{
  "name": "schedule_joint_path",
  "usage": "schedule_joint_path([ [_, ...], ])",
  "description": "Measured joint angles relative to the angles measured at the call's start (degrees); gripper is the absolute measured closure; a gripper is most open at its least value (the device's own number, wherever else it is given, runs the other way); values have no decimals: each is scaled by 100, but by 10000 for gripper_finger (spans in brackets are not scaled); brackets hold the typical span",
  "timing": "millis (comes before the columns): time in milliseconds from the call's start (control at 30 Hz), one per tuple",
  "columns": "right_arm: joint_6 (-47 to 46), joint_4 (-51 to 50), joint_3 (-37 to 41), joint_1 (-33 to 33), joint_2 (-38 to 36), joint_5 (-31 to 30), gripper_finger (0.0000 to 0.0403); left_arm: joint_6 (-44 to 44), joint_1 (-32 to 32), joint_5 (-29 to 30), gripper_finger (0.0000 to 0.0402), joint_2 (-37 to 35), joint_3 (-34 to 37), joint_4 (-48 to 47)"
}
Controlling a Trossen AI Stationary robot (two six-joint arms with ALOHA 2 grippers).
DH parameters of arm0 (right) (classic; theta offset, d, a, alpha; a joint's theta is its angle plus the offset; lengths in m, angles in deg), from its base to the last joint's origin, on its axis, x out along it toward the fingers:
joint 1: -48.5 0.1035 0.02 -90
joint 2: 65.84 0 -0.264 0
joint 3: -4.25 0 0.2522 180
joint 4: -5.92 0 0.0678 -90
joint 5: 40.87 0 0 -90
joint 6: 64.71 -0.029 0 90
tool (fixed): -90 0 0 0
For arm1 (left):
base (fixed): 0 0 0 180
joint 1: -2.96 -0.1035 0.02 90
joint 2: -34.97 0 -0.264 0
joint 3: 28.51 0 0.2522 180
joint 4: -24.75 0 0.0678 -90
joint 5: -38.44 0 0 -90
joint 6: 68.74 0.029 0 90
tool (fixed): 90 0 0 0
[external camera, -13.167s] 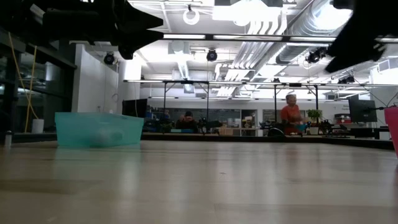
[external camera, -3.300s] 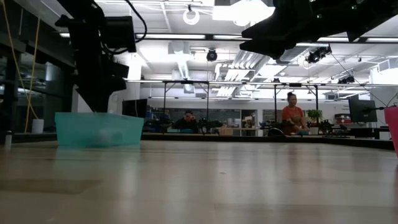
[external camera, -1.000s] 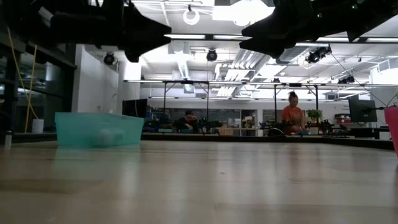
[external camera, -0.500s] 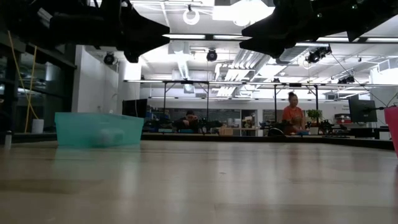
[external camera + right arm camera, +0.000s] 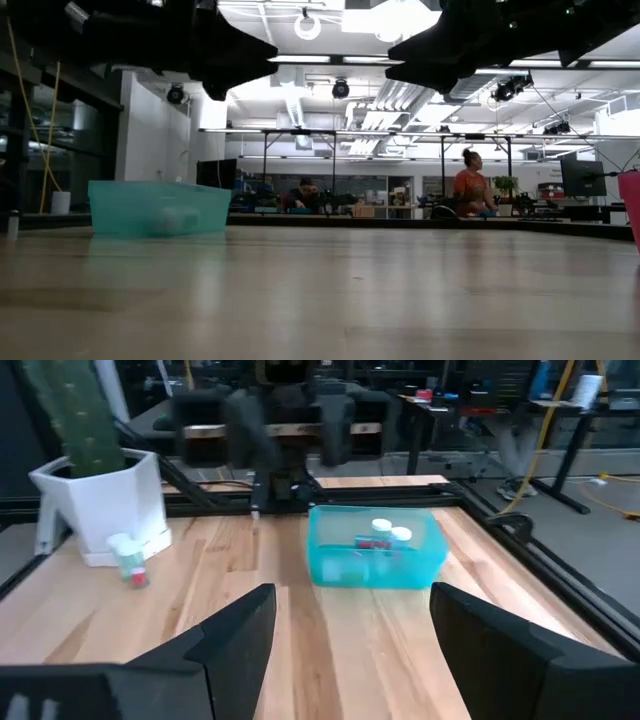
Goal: Pick and place medicine bottles into bin by pill shape (circle, oval)
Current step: Put the blue capsule bottle into the blue bin
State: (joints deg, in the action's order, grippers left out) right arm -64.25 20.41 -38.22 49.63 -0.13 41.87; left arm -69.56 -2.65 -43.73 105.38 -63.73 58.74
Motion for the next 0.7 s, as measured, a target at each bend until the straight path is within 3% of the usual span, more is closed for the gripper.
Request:
schedule_joint_path([
  [200, 1, -11, 0, -2, 0, -287, 143, -398, 482, 621, 225, 78, -1408, -3205],
  [367, 1, -13, 0, -2, 0, -285, 143, -1767, 1084, 560, 225, 346, -3094, -6988],
  [433, 1, -13, 0, -2, 0, -286, 143, -2290, 1454, 545, 225, 554, -3619, -8059],
  [567, -1, -15, 0, -2, 0, -298, 143, -3439, 2179, 405, 225, 1047, -4490, -9316],
  [700, -45, -13, 0, -2, 0, -298, 143, -4679, 2678, -168, 225, 1675, -5095, -10113],
])
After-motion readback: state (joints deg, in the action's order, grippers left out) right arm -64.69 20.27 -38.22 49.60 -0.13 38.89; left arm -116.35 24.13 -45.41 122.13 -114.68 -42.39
